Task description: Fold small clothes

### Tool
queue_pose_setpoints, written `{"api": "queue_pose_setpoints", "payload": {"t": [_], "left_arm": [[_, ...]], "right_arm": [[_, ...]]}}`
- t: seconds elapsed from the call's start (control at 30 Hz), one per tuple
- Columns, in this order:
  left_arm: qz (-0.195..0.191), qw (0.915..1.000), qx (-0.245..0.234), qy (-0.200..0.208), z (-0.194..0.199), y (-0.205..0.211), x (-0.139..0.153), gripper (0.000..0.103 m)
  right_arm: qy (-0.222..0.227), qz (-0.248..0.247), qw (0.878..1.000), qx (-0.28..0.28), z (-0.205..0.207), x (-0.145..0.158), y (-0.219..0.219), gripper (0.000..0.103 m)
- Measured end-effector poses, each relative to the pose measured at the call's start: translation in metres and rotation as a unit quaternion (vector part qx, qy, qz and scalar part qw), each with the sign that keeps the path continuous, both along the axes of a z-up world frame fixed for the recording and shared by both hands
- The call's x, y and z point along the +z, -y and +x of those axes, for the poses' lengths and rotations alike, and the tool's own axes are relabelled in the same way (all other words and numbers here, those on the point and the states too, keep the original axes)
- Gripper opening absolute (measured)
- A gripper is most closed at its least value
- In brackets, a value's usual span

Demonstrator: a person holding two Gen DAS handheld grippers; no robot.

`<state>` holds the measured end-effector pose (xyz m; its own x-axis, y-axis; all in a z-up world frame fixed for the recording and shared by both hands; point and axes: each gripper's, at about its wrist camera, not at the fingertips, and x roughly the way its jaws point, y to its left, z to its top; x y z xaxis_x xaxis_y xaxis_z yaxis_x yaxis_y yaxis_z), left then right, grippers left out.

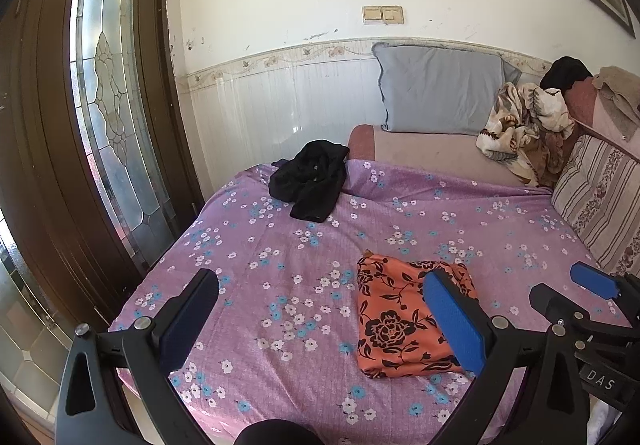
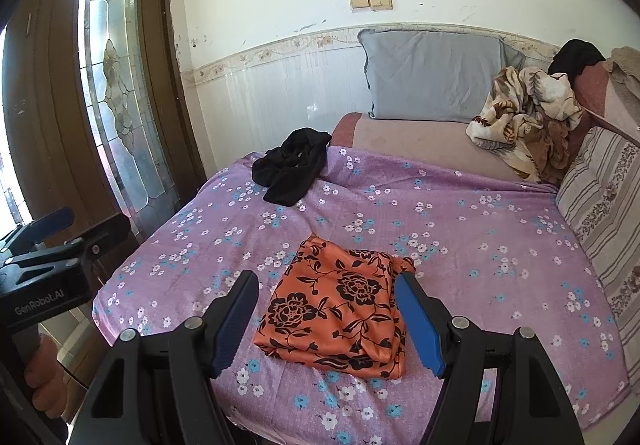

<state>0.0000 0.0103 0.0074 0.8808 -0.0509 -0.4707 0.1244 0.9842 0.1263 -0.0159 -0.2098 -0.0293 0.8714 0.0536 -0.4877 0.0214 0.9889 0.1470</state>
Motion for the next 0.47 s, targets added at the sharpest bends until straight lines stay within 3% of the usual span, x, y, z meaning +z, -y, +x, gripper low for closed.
{"api": "queue_pose_setpoints", "payload": {"t": [0.33,0.47], "left_arm": [[0.004,0.9997,0.003,-0.024,0.039,0.007,-0.011,0.102],[-0.026,0.9988,-0.004,-0.041,0.078,0.003,-0.025,0.102]], "right_arm": [[-0.014,0.019,1.0,0.012,0.046,-0.017,0.007,0.074],[0.0,0.011,1.0,-0.005,0.073,-0.028,0.034,0.074]]}}
